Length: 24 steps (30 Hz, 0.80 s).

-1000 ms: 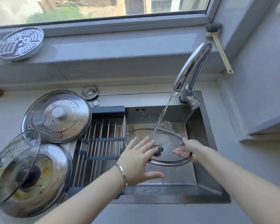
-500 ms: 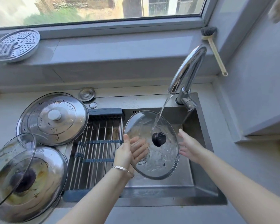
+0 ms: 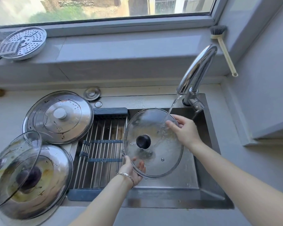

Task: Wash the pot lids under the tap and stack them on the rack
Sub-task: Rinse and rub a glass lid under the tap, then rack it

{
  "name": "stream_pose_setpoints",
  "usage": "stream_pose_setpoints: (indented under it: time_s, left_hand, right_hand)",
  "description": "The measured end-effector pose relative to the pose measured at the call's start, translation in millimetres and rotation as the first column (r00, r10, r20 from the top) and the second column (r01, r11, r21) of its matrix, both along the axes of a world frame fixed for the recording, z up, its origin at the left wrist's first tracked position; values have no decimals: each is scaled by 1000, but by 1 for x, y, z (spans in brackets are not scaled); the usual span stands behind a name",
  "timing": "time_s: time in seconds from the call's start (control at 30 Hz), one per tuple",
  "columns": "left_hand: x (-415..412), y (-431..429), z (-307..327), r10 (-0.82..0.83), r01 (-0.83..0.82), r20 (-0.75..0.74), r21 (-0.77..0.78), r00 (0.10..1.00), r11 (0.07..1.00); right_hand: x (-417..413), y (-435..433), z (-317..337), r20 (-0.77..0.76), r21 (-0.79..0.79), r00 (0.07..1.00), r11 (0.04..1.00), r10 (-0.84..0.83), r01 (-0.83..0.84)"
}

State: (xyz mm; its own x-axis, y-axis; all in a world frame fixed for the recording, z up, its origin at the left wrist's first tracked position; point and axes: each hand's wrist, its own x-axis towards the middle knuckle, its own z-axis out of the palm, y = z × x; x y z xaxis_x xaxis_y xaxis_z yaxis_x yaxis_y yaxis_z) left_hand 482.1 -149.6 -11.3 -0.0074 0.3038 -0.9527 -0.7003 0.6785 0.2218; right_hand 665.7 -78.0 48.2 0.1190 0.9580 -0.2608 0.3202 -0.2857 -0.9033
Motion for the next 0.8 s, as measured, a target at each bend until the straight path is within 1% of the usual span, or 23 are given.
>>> stream_pose_setpoints:
  time_s: [0.03, 0.13, 0.17, 0.23, 0.27, 0.33, 0.4, 0.43, 0.47, 0.5, 0.57, 0.6, 0.63, 0.7, 0.77, 0.8]
  left_hand:
    - [-3, 2, -3, 17, -17, 3, -1, 1000, 1000]
    - [-14, 8, 1, 73, -70, -37, 72, 997, 995]
    - [-18, 10, 5, 86, -79, -66, 106, 994, 991]
    - [-25, 14, 13, 91, -63, -140, 198, 986, 978]
    - [-27, 17, 17, 68, -21, -179, 251, 981, 968]
    - [-28, 22, 29, -34, 132, -282, 336, 959, 933]
    - [-19, 29, 45, -133, 299, -400, 388, 907, 872]
    - [-13, 33, 54, -158, 361, -449, 415, 880, 835]
    - [-5, 37, 63, -169, 412, -496, 433, 852, 802]
    - [4, 41, 72, -171, 450, -540, 440, 824, 777]
    - [18, 47, 83, -170, 504, -610, 433, 774, 747]
    - [22, 50, 86, -176, 533, -642, 419, 746, 735]
    - [25, 51, 87, -186, 564, -673, 400, 716, 722]
    - [28, 51, 87, -210, 609, -708, 373, 674, 700]
    - [29, 51, 88, -219, 615, -704, 374, 675, 695]
    - [29, 51, 88, -218, 609, -697, 378, 683, 697]
  right_hand:
    - [-1, -3, -1, -41, 21, 999, 999, 33, -33]
    - [3, -11, -8, -68, 56, 996, 997, 60, -56]
    - [7, -14, -13, -78, 56, 996, 998, 35, -30]
    - [13, -18, -26, -103, -6, 993, 999, -52, 51]
    - [17, -20, -34, -89, -60, 991, 994, -101, 96]
    - [24, -26, -52, -63, -183, 983, 970, -172, 158]
    - [31, -30, -65, -87, -330, 977, 931, -196, 157]
    - [33, -30, -68, -86, -395, 977, 907, -195, 146]
    - [34, -30, -68, -62, -428, 979, 891, -194, 149]
    - [35, -28, -66, -22, -417, 979, 892, -203, 176]
    - [38, -16, -54, 34, -317, 965, 913, -261, 258]
    - [40, -7, -45, 36, -267, 949, 913, -312, 310]
    - [42, 3, -36, 22, -236, 934, 906, -357, 352]
    - [44, 23, -23, -78, -226, 905, 892, -417, 392]
    - [41, 38, -16, -173, -257, 864, 868, -474, 424]
    - [38, 43, -13, -190, -277, 844, 852, -502, 444]
